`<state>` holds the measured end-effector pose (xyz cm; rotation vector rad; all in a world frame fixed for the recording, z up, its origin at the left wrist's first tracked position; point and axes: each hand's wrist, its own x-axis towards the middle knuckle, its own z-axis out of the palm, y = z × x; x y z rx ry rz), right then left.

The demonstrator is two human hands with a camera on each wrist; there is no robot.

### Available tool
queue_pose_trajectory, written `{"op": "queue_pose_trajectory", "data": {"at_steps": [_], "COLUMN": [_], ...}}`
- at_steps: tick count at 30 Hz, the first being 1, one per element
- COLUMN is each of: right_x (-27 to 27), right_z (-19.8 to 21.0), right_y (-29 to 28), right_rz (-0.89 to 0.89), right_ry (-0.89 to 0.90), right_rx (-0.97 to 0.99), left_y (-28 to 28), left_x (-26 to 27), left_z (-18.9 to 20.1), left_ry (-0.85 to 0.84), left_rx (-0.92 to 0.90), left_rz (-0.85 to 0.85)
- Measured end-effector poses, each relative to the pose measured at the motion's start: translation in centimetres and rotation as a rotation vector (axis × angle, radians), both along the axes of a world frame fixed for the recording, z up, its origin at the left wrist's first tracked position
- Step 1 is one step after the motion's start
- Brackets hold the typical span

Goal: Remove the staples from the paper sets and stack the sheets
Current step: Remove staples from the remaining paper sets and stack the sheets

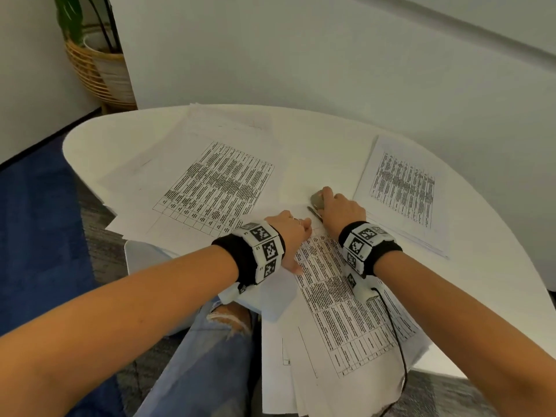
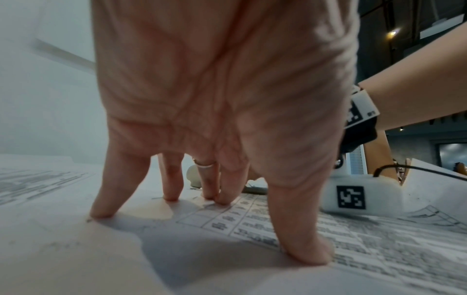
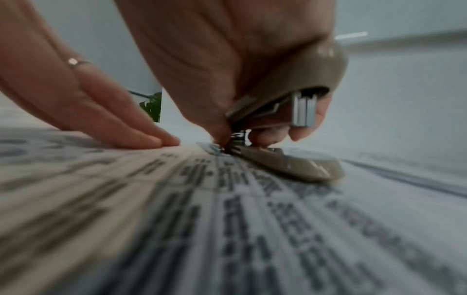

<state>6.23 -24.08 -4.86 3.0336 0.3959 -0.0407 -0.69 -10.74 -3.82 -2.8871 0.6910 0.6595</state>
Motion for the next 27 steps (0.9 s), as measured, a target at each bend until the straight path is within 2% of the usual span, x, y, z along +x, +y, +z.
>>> {"op": "queue_pose_trajectory", "data": {"at_steps": [4,12,19,27], "right_x": [0.9,0.6,0.6,0.7], "right_z": [0.2,-0.5,0.3,0.8], "right_y": [0.0,0.7,1.7,0.1], "right_rz": [0.079,-0.110,-0.252,-0.283], "right_ry": [-0.015,0.007,0.096,0.148], "right_rx": [-0.030,0.080,0.188,0.288], "left_y": [0.1,-0.1,-0.3,0.4], "left_x": [0.1,0.2,0.0,-0.4], "left_z": [-0.1,0.0,0.8,1.8], "left_ry": [-0.007,0.004,0.007,0.044], "left_rx": [-0.004,0.010,0.017,-0.047], "left_rz": [0.005,0.008,0.013,-0.050]}}
